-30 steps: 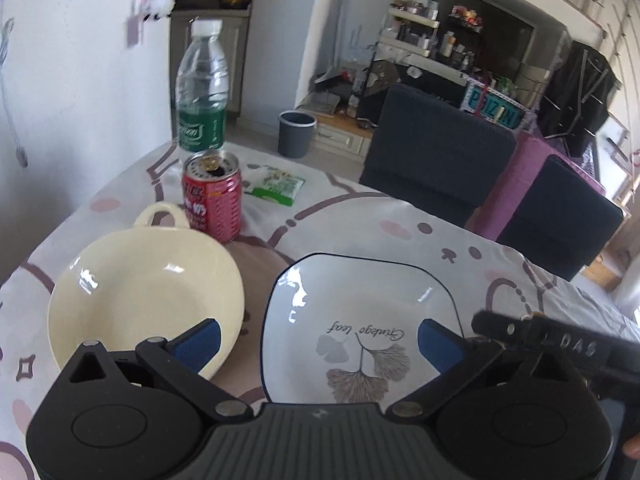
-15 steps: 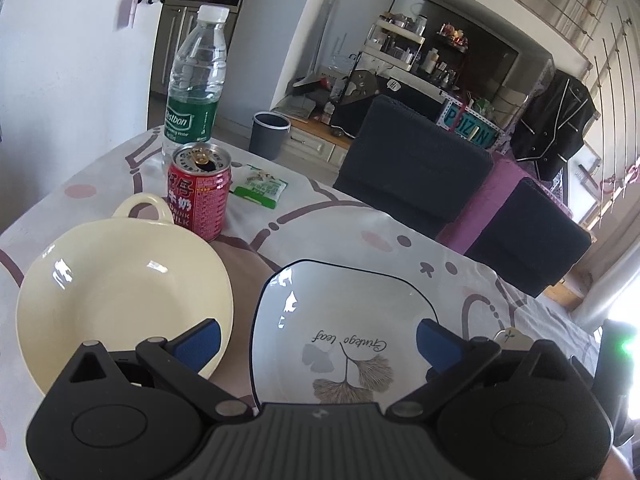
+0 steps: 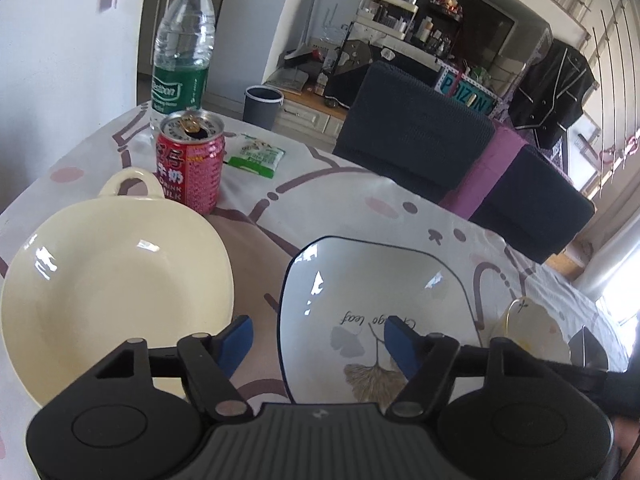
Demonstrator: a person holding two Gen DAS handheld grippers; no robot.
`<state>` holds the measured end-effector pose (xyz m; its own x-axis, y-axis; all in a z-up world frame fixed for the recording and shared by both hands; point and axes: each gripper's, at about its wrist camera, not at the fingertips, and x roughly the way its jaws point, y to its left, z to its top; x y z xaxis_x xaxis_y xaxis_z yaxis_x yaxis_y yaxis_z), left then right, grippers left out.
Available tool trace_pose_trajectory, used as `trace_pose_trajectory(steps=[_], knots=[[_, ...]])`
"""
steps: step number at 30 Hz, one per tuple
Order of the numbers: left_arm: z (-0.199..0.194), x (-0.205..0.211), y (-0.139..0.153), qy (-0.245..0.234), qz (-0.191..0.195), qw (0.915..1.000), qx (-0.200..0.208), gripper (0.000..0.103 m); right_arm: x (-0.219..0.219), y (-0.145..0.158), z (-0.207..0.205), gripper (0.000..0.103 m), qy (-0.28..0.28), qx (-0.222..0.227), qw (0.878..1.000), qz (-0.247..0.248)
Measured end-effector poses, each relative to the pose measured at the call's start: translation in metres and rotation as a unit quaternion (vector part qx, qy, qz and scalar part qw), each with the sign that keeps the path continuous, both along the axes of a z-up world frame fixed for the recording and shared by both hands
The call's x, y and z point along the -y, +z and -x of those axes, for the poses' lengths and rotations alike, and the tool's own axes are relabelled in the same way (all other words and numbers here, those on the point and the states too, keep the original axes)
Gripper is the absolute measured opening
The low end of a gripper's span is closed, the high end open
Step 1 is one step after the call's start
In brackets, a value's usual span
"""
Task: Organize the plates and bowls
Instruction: 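Move the left tool to the white square plate rim while the right tool reaches its opposite rim, then close the left gripper on the plate rim while the right gripper closes on its rim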
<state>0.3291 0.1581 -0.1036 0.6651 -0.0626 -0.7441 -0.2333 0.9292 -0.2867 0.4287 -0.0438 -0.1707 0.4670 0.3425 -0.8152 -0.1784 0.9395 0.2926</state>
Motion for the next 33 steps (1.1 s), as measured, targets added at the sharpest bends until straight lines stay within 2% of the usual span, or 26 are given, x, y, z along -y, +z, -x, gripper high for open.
trace_pose_trajectory(steps=[8,11,13,15,16,18,21,22,25,29,33], knots=[[-0.006,0.006,-0.019,-0.012,-0.013,0.9994,-0.031,0.060,0.001,0.001,0.000,0.010,0.000,0.001,1.000,0.005],[-0.007,0.005,-0.022,0.005,-0.032,0.9989,-0.034,0.056,0.002,0.001,0.001,0.010,0.000,0.002,1.000,0.004],[-0.010,0.002,-0.026,0.012,-0.031,0.9988,-0.038,0.055,0.001,0.001,0.001,0.010,0.000,0.003,1.000,0.004],[-0.013,0.001,-0.031,0.010,-0.021,0.9988,-0.043,0.049,0.001,0.001,0.001,0.010,0.001,0.004,1.000,0.006],[-0.014,0.001,-0.033,0.008,-0.019,0.9987,-0.045,0.043,0.001,0.001,0.001,0.010,0.001,0.005,1.000,0.005],[-0.016,0.005,-0.034,0.003,-0.033,0.9986,-0.041,0.027,0.001,0.000,0.002,0.010,0.002,0.006,1.000,0.005],[-0.016,0.010,-0.035,-0.005,-0.060,0.9973,-0.042,0.016,0.002,0.001,0.004,0.010,0.012,0.008,1.000,0.009],[-0.016,0.011,-0.035,-0.008,-0.070,0.9964,-0.046,0.010,0.002,0.001,0.006,0.011,0.017,0.008,1.000,0.012],[-0.012,0.013,-0.034,-0.018,-0.067,0.9961,-0.056,0.009,0.005,0.003,0.015,0.012,0.033,0.006,0.999,0.021],[-0.005,0.022,-0.032,-0.053,-0.076,0.9936,-0.063,0.010,0.014,0.005,0.027,0.012,0.044,-0.001,0.999,0.028],[-0.017,0.017,-0.037,-0.037,-0.053,0.9958,-0.066,0.010,0.023,0.002,0.020,0.016,0.025,-0.003,1.000,0.003]])
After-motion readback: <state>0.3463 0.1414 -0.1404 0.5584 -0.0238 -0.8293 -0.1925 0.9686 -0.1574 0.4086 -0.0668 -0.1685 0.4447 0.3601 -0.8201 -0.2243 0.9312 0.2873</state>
